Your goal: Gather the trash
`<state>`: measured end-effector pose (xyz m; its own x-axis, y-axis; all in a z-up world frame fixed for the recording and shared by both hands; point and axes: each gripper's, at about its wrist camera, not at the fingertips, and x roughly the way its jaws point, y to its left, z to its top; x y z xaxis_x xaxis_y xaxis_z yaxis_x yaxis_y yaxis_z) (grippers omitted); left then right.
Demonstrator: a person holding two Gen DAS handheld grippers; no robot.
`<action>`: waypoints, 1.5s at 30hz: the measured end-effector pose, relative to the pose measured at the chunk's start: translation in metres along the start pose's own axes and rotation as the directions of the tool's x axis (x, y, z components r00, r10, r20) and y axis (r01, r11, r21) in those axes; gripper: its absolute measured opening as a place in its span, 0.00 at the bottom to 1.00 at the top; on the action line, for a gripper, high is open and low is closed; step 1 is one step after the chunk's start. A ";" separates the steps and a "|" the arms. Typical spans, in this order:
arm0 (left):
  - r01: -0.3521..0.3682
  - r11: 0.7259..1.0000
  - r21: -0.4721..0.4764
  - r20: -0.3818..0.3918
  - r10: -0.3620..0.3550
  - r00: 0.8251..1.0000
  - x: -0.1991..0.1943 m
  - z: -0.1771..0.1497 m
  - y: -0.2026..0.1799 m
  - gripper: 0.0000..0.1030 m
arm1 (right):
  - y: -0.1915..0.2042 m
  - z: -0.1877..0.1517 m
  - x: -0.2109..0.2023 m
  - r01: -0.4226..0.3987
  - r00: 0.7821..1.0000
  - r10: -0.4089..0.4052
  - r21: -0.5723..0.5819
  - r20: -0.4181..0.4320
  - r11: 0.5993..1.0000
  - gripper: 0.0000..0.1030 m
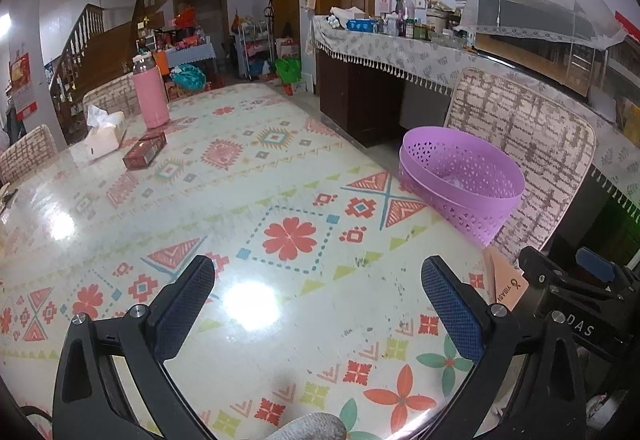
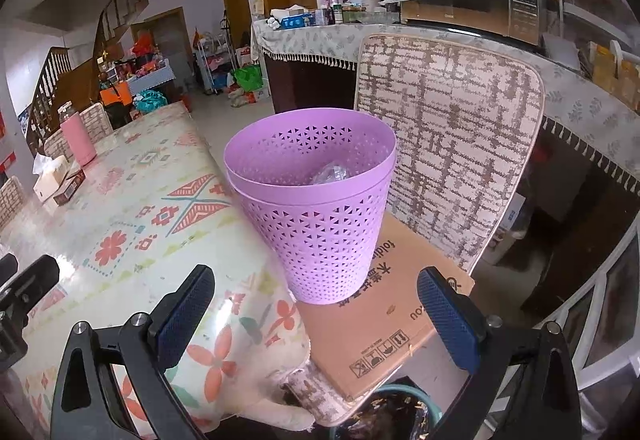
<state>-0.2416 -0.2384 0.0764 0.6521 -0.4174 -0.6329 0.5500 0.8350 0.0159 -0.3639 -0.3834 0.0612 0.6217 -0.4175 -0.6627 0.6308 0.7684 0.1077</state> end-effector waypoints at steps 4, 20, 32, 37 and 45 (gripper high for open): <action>0.005 1.000 0.004 -0.015 -0.005 1.000 0.002 -0.002 0.000 1.00 | 0.001 0.000 0.001 0.004 1.000 -0.004 0.000 -0.006 1.000 1.00; 0.034 0.999 0.003 -0.056 -0.034 0.998 0.008 -0.006 -0.001 1.00 | 0.002 -0.003 0.003 0.009 1.000 -0.009 0.005 -0.019 1.000 1.00; 0.034 0.999 0.003 -0.057 -0.034 0.998 0.008 -0.006 -0.002 1.00 | 0.002 -0.003 0.003 0.007 1.000 -0.007 0.004 -0.021 1.000 1.00; 0.034 0.999 0.004 -0.059 -0.034 0.998 0.008 -0.006 -0.002 1.00 | 0.002 -0.003 0.003 0.008 1.000 -0.008 0.004 -0.021 1.000 1.00; 0.039 0.999 0.006 -0.067 -0.038 0.997 0.010 -0.011 -0.005 1.00 | 0.002 -0.003 0.003 0.007 1.000 -0.007 0.003 -0.021 1.000 1.00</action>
<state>-0.2429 -0.2428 0.0614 0.5942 -0.4243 -0.6833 0.5779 0.8161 -0.0043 -0.3619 -0.3824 0.0572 0.6076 -0.4125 -0.6787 0.6365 0.7640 0.1055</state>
